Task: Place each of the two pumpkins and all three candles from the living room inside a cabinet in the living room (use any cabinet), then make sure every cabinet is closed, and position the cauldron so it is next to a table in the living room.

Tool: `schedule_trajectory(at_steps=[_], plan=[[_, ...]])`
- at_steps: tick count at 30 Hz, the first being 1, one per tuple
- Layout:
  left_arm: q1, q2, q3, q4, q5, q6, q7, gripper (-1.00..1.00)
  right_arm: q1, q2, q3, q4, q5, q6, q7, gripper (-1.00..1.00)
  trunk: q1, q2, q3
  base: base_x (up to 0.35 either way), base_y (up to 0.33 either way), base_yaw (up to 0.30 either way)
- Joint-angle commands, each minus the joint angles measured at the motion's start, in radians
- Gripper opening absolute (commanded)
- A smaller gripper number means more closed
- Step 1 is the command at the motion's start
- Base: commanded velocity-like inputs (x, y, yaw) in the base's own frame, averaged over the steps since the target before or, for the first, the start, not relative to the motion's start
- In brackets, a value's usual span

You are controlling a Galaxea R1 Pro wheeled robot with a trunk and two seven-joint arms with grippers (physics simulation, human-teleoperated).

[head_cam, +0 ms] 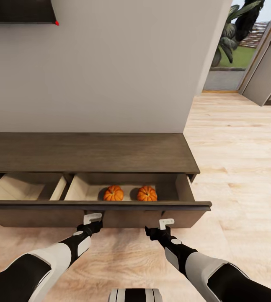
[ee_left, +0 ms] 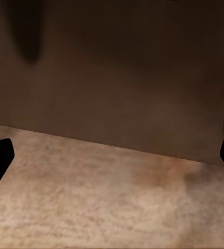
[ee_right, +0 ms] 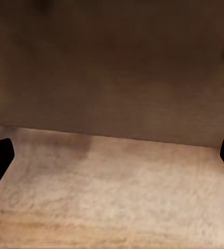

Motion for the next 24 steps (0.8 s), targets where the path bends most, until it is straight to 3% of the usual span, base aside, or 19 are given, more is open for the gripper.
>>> schedule_trajectory(at_steps=[1,24], plan=[[-0.002,-0.001,-0.005,0.003,0.006,-0.006,0.002,1.00,-0.001,0.000,0.005,0.002,-0.011,-0.004,0.006,1.00,0.000,0.000,-0.001,0.139,0.000,0.000],[-0.002,-0.001,-0.005,0.003,0.006,-0.005,0.001,1.00,-0.001,0.000,0.005,0.002,-0.011,-0.005,0.006,1.00,0.000,0.000,-0.001,0.139,0.000,0.000]])
